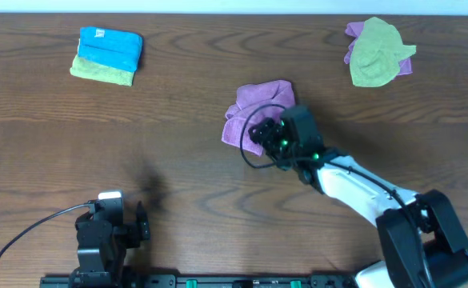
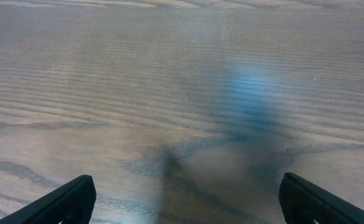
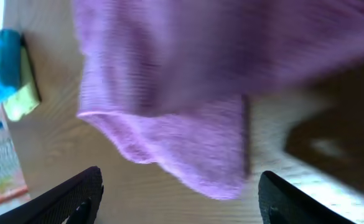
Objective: Fold the cloth
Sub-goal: 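Lower the purple cloth onto the table center with the right gripper, then drag the purple cloth rightward with the right gripper to spread it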
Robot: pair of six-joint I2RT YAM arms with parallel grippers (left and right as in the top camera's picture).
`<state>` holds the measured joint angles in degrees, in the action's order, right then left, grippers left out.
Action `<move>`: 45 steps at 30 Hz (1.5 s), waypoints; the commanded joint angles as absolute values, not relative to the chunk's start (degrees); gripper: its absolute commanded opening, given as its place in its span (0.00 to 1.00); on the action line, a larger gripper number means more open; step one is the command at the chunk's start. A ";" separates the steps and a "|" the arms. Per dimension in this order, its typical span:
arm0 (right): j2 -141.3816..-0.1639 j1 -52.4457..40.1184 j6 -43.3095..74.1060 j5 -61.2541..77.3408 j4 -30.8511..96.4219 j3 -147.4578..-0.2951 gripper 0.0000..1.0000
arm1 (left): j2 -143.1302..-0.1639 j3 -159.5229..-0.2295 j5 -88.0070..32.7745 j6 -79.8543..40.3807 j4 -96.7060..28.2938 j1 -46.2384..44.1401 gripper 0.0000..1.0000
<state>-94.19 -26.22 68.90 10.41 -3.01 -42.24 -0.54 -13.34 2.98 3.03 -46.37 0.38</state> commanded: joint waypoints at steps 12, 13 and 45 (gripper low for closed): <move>-93.25 -26.15 72.62 -4.62 -9.19 -40.71 0.72 | -0.21 -11.03 2.98 3.68 -48.62 0.73 0.95; -93.25 -26.09 72.62 -5.21 -9.52 -40.71 0.72 | -0.21 -11.03 2.98 3.68 -48.62 0.73 0.95; -100.75 -23.73 72.60 -8.58 -17.52 -40.71 0.23 | -0.21 -11.03 2.98 3.68 -48.62 0.73 0.95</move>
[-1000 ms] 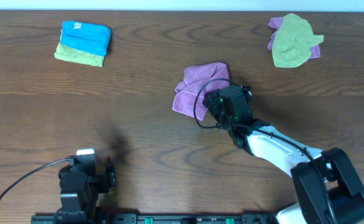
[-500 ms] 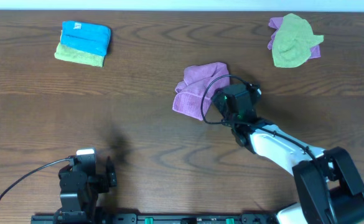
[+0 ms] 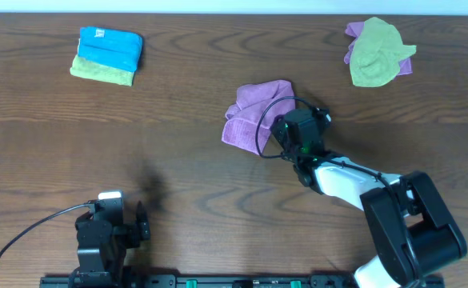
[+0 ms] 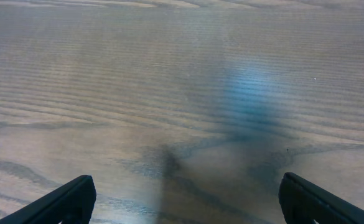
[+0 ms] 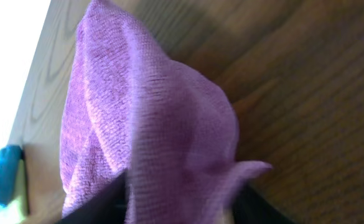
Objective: Fold the cloth
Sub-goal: 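Drag the purple cloth rightward with the right gripper to spread it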
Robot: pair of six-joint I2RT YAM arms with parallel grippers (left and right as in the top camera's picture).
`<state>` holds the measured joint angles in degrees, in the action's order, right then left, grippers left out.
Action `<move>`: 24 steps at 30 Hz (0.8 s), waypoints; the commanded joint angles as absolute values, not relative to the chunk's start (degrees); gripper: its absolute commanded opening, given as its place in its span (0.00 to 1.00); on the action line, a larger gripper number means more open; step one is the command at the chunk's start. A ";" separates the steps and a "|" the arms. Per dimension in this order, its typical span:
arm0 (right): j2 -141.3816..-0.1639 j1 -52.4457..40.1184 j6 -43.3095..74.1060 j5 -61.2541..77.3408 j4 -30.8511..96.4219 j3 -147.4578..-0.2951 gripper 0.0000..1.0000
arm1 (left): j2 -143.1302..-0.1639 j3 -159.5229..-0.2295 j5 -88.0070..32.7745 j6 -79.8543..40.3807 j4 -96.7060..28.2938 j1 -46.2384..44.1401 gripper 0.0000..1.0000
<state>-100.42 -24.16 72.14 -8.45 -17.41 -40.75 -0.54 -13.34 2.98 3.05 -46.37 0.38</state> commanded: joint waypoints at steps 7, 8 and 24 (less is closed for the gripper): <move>-99.55 -22.92 64.20 -3.75 -21.12 -40.73 0.01 | -0.21 -11.03 2.98 3.68 -48.62 0.73 0.95; -98.48 -22.55 62.92 -2.96 -20.78 -40.73 0.01 | -0.21 -11.03 2.98 3.68 -48.62 0.73 0.95; -67.96 -14.22 48.95 -2.24 22.55 -40.73 0.01 | -0.21 -11.03 2.90 3.62 -48.60 0.73 0.95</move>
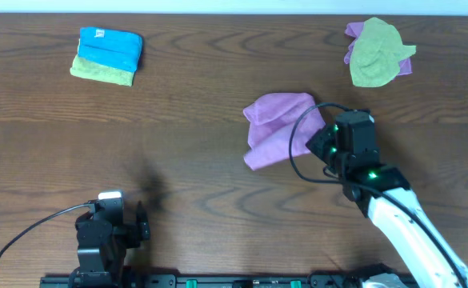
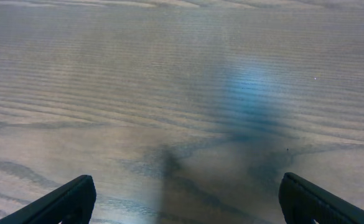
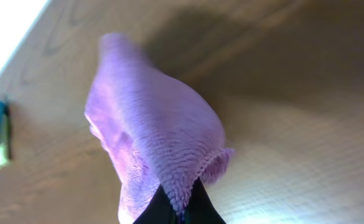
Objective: Fold the cloth
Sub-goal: 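Drag the purple cloth rightward with the right gripper to spread it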
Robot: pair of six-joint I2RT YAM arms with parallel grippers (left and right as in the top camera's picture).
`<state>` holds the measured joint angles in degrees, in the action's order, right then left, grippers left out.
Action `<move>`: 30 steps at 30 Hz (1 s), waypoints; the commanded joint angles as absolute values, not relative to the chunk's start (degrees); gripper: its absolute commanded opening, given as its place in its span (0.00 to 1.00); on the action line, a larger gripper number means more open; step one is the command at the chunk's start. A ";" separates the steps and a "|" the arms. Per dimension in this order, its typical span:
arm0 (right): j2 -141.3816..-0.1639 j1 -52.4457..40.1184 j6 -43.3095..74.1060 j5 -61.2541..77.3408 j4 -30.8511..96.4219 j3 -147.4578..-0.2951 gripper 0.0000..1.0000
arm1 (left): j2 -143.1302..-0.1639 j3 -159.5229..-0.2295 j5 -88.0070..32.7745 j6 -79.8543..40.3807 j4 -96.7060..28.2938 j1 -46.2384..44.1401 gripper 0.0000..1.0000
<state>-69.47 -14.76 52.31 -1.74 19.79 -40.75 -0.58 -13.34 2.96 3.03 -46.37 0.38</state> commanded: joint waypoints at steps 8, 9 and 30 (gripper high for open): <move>-67.37 -14.22 48.97 -10.94 35.31 -40.73 0.39 | -0.21 -11.03 2.92 2.55 -48.60 0.73 0.95; -67.37 -14.22 48.97 -12.75 35.62 -40.73 0.48 | -0.21 -11.03 2.92 2.57 -48.60 0.73 0.95; -74.08 -14.59 31.66 5.06 20.27 -42.70 0.59 | -0.21 -11.03 -24.12 2.55 -39.33 0.73 0.95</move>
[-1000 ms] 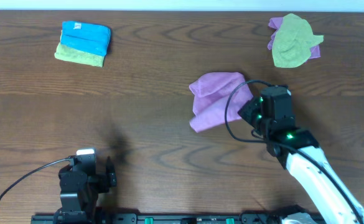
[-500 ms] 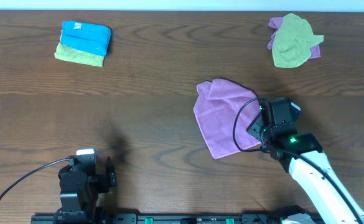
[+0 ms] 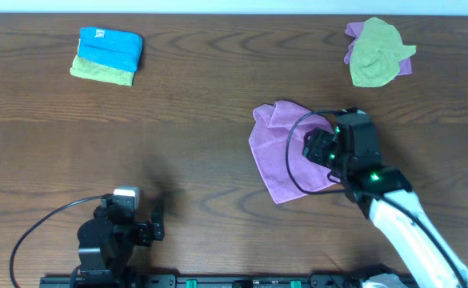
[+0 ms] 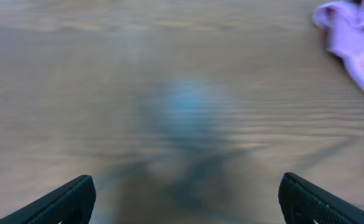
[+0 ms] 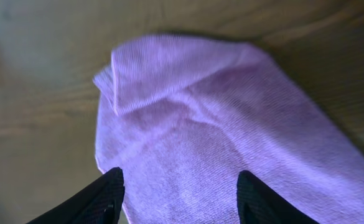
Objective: Fold the cloth
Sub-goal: 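Drag the purple cloth rightward with the right gripper to spread it, then regrasp the purple cloth's top corner with the right gripper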
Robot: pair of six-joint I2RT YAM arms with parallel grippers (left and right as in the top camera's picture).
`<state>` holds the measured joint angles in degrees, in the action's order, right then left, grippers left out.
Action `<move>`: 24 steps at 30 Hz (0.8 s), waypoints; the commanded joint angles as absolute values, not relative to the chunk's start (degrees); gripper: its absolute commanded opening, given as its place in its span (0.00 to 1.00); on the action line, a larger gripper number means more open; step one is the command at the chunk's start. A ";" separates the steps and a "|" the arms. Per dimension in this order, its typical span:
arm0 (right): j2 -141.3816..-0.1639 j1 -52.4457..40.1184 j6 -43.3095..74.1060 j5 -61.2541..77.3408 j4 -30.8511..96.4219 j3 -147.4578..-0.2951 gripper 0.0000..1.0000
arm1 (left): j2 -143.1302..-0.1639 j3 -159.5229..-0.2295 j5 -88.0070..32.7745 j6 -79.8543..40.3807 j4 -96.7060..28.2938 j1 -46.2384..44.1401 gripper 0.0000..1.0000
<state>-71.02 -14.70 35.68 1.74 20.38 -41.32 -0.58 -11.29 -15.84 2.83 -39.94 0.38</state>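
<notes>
The purple cloth (image 3: 278, 156) lies partly spread out on the wooden table (image 3: 186, 144), right of the middle, with a folded-over flap at its far end. My right gripper (image 3: 314, 149) hovers over the cloth's right side. In the right wrist view the cloth (image 5: 194, 124) fills the space under the right gripper (image 5: 182, 198), which is open and holds nothing. My left gripper (image 3: 158, 228) is low at the front left, open and empty. In the blurred left wrist view, the left gripper (image 4: 191, 202) faces bare table, with the cloth (image 4: 356, 37) at the top right.
A folded blue cloth on a green one (image 3: 108, 54) lies at the far left. A crumpled green cloth on a purple one (image 3: 378, 52) lies at the far right. The right arm's cable loops over the purple cloth.
My right gripper was shut on the cloth's edge and is now open. The cloth lies flatter and reaches nearer to the front. My left arm has turned right, bringing the cloth into its view.
The cloth lay bunched at the table's middle with my right gripper open over it. Then the gripper was at its right edge with cloth between the fingers. Later it held the cloth further right. Now the cloth is released and lies more spread out.
</notes>
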 commanded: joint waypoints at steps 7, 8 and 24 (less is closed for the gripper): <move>-90.08 -17.04 28.56 8.12 21.45 -54.28 0.63 | -0.71 -12.23 -29.71 -5.69 -33.93 0.73 0.95; -91.11 -17.32 28.51 8.64 21.45 -55.29 0.63 | -1.13 -12.82 -30.24 -7.11 -33.93 0.73 0.95; -100.40 -23.79 28.62 4.82 18.61 -60.51 0.63 | -43.27 -42.96 -35.07 -10.74 -37.98 0.71 0.95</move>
<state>-100.27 -23.51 29.45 8.03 18.85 -59.31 -37.87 -38.35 -31.59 -10.52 -37.50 0.38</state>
